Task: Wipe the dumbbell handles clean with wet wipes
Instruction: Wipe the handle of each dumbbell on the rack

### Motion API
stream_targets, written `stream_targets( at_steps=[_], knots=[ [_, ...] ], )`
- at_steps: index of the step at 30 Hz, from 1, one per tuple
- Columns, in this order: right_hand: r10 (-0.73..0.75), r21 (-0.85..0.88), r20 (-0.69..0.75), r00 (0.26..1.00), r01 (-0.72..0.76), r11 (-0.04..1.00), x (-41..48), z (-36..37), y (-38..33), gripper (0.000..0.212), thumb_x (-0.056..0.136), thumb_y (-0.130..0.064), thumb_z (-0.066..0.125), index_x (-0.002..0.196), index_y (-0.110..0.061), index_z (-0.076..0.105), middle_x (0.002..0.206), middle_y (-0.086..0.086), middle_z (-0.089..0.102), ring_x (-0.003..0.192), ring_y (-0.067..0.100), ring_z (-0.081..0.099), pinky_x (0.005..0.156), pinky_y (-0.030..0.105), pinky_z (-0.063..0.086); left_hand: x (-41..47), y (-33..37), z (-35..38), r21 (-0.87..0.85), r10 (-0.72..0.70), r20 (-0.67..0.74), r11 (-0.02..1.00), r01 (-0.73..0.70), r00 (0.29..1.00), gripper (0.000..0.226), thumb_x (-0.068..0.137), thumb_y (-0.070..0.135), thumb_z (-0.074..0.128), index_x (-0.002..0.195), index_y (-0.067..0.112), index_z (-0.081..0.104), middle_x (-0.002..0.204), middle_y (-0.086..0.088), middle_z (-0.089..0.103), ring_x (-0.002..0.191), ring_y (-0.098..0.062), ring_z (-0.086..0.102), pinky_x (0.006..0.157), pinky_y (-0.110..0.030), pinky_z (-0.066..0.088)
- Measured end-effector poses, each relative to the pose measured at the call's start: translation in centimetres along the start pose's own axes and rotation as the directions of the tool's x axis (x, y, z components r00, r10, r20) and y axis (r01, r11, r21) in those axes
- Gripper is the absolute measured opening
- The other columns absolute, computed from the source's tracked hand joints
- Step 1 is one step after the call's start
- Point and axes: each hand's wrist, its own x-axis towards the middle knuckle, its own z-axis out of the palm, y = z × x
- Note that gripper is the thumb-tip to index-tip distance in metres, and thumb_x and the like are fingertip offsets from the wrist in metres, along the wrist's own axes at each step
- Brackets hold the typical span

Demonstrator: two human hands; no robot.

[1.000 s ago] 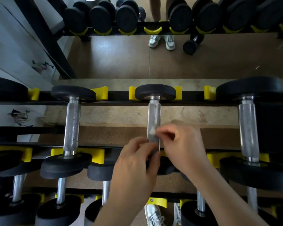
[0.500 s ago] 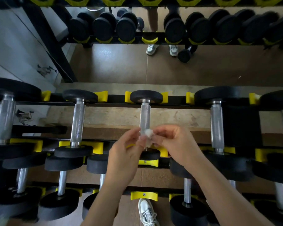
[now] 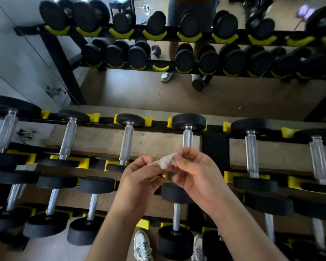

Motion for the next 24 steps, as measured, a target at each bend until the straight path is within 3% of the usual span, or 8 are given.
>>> stream_targets(
  at_steps=[5, 7, 9, 12, 16, 19, 22, 24],
  knots=[
    [0.015, 0.112, 0.057, 0.998, -0.021, 0.993, -3.2, -3.6, -4.0, 0.007, 0.084, 0.001, 0.055, 0.084, -0.005, 0.059, 0.075, 0.012, 0.054, 0.066, 0.018, 0.05, 0.049, 0.022, 0.048, -1.4, -1.4, 5.5, 0.013, 0.053, -0.014, 0.999, -0.053, 0.999, 0.015, 0.049, 0.008, 0.066, 0.063, 0.012, 0.06, 0.061, -0.008, 0.042, 0.052, -0.014, 0.041, 0.049, -0.021, 0.036],
    [0.023, 0.14, 0.056, 0.998, -0.03, 0.99, -3.9, -4.9, -5.4, 0.015, 0.09, 0.005, 0.047, 0.084, -0.004, 0.058, 0.075, 0.01, 0.052, 0.064, 0.016, 0.048, 0.049, 0.02, 0.048, -2.2, -1.6, 7.0, 0.281, 0.082, 0.016, 0.956, -0.084, 0.996, 0.014, 0.055, 0.009, 0.066, 0.069, 0.008, 0.068, 0.06, -0.007, 0.04, 0.05, -0.012, 0.036, 0.048, -0.021, 0.029],
    [0.022, 0.078, 0.063, 0.998, -0.027, 0.997, -4.7, -5.9, -6.6, 0.017, 0.093, 0.003, 0.048, 0.084, -0.005, 0.06, 0.073, 0.007, 0.054, 0.06, 0.013, 0.05, 0.048, 0.018, 0.046, -3.0, -1.9, 8.2, 0.596, 0.126, 0.089, 0.788, -0.154, 0.988, 0.013, 0.067, 0.01, 0.061, 0.074, 0.005, 0.071, 0.06, -0.007, 0.046, 0.054, -0.011, 0.04, 0.052, -0.021, 0.032],
    [-0.025, -0.1, 0.06, 0.998, 0.031, 0.994, -5.4, -6.8, -7.8, 0.012, 0.09, -0.001, 0.056, 0.097, -0.006, 0.065, 0.073, 0.006, 0.059, 0.059, 0.011, 0.051, 0.047, 0.017, 0.041, -3.5, -2.0, 9.5, 0.742, 0.218, 0.097, 0.634, -0.217, 0.971, 0.017, 0.07, 0.02, 0.065, 0.081, 0.013, 0.075, 0.074, -0.013, 0.065, 0.069, -0.019, 0.056, 0.066, -0.028, 0.045],
    [-0.031, -0.107, 0.026, 0.999, 0.033, 0.994, -5.8, -7.2, -8.6, 0.023, 0.089, -0.004, 0.058, 0.11, -0.007, 0.066, 0.077, 0.008, 0.065, 0.055, 0.01, 0.05, 0.041, 0.016, 0.035, -3.2, -2.7, 10.8, 0.22, 0.142, 0.067, 0.963, -0.153, 0.988, 0.022, 0.058, 0.027, 0.083, 0.07, 0.012, 0.073, 0.076, -0.009, 0.068, 0.076, -0.019, 0.065, 0.072, -0.028, 0.056],
    [0.011, -0.06, 0.041, 0.999, -0.009, 0.998, -5.5, -6.8, -8.5, 0.02, 0.088, -0.009, 0.059, 0.107, -0.005, 0.065, 0.083, 0.012, 0.067, 0.059, 0.016, 0.058, 0.041, 0.019, 0.041, -2.9, -3.4, 12.2, -0.041, 0.12, 0.053, 0.992, -0.118, 0.991, 0.016, 0.064, 0.02, 0.078, 0.064, 0.011, 0.064, 0.073, -0.009, 0.059, 0.073, -0.019, 0.059, 0.067, -0.027, 0.05],
    [-0.003, -0.095, 0.053, 0.999, 0.008, 0.995, -4.8, -6.4, -8.3, 0.024, 0.081, -0.017, 0.065, 0.101, -0.005, 0.067, 0.086, 0.012, 0.067, 0.075, 0.026, 0.064, 0.062, 0.034, 0.049, -2.4, -3.5, 12.8, -0.073, 0.07, 0.023, 0.995, -0.068, 0.997, 0.013, 0.076, 0.02, 0.065, 0.072, 0.009, 0.062, 0.079, -0.012, 0.053, 0.078, -0.024, 0.05, 0.073, -0.034, 0.039],
    [-0.039, -0.161, 0.039, 0.998, 0.045, 0.986, -4.4, -6.1, -8.1, 0.03, 0.076, -0.023, 0.067, 0.101, -0.006, 0.067, 0.086, 0.01, 0.069, 0.076, 0.024, 0.066, 0.061, 0.033, 0.052, -2.0, -3.5, 12.4, -0.055, 0.049, -0.017, 0.997, -0.05, 0.999, 0.022, 0.079, 0.021, 0.066, 0.089, 0.002, 0.066, 0.092, -0.019, 0.056, 0.086, -0.028, 0.056, 0.076, -0.037, 0.046]
  ],
)
